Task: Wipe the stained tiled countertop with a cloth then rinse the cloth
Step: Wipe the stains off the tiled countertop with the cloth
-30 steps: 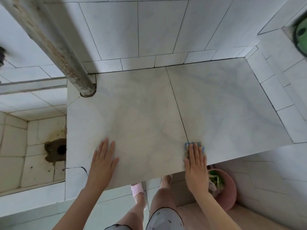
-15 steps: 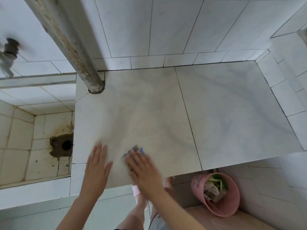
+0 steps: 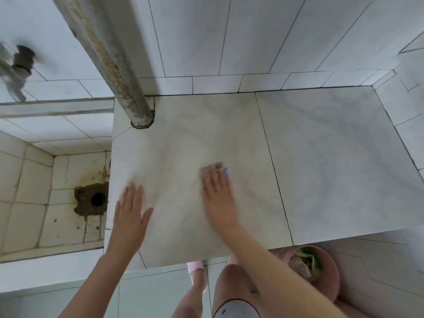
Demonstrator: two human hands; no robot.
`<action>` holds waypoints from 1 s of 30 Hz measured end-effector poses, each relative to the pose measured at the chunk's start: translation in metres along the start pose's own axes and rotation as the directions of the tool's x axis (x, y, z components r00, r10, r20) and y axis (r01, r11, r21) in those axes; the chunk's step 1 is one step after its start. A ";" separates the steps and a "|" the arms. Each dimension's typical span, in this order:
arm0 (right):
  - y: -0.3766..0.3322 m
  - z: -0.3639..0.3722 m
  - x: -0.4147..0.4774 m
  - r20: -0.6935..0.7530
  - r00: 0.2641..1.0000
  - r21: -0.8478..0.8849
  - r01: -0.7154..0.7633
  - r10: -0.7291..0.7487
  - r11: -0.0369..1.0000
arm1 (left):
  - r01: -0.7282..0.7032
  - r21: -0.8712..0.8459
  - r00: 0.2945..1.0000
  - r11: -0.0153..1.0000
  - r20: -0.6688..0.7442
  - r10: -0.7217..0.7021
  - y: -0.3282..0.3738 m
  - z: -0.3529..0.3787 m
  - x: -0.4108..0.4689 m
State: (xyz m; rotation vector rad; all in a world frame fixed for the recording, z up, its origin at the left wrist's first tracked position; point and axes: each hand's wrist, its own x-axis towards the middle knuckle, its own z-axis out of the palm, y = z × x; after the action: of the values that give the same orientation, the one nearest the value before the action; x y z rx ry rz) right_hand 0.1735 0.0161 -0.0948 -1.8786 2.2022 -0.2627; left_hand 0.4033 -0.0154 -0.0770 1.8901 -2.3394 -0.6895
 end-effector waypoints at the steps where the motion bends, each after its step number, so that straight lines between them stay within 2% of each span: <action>1: -0.019 0.005 -0.011 0.017 0.997 0.043 0.074 -0.075 0.996 | 0.004 0.005 1.000 1.000 -0.001 -0.004 -0.001 -0.002 0.003; 3: -0.038 0.009 -0.036 0.063 0.973 0.080 0.219 -0.224 0.972 | 0.012 0.016 1.000 1.000 -0.006 -0.012 -0.004 -0.006 0.008; 5: -0.024 0.006 -0.048 0.122 0.931 0.051 0.340 -0.344 0.939 | 0.022 0.019 1.000 1.000 0.002 -0.022 -0.005 -0.009 0.013; 7: 0.009 -0.001 -0.037 0.147 0.912 0.000 0.386 -0.382 0.922 | 0.017 0.024 1.000 1.000 0.015 -0.018 -0.004 -0.011 0.017; 9: 0.046 -0.010 -0.012 0.129 0.951 -0.039 0.287 -0.280 0.957 | 0.014 0.019 1.000 1.000 0.015 -0.015 -0.004 -0.010 0.022; 12: 0.095 -0.031 0.040 0.052 0.998 -0.050 -0.019 0.021 0.999 | 0.024 -0.006 1.000 1.000 0.000 -0.024 -0.004 -0.009 0.029; 16: 0.118 -0.042 0.103 0.014 0.963 -0.046 -0.268 0.269 0.962 | 0.020 -0.029 1.000 0.999 -0.022 -0.020 -0.002 -0.007 0.035; 18: 0.096 -0.037 0.121 0.002 0.956 -0.042 -0.292 0.292 0.956 | 0.016 -0.030 1.000 0.999 -0.024 -0.017 -0.001 -0.007 0.037; 20: 0.061 -0.026 0.128 0.027 0.985 -0.050 -0.168 0.169 0.985 | 0.010 -0.030 1.000 1.000 -0.024 -0.010 -0.001 -0.006 0.039; 23: -0.002 -0.001 0.107 0.011 0.991 -0.020 0.131 -0.131 0.991 | -0.001 -0.020 0.999 1.000 -0.044 0.000 -0.005 -0.006 0.043; 25: -0.035 0.007 0.076 0.039 0.953 0.048 0.299 -0.301 0.953 | -0.008 -0.017 0.998 1.000 -0.069 0.007 -0.008 -0.007 0.048; 27: -0.041 0.004 0.054 0.102 0.882 0.074 0.455 -0.460 0.888 | 0.002 -0.025 0.997 1.000 -0.079 -0.004 -0.008 -0.009 0.053; 29: -0.020 0.001 0.058 0.141 0.821 0.025 0.556 -0.553 0.831 | 0.011 -0.034 0.997 0.999 -0.071 -0.014 -0.006 -0.011 0.059; 30: -0.004 -0.002 0.069 0.156 0.817 0.002 0.562 -0.556 0.827 | 0.014 -0.035 0.997 0.999 -0.072 -0.016 -0.006 -0.012 0.062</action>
State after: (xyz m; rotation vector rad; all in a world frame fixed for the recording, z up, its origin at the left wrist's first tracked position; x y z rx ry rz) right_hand 0.1669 -0.0523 -0.0958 -2.4486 1.5179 -0.1606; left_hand 0.3970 -0.0783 -0.0830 1.8876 -2.2581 -0.6473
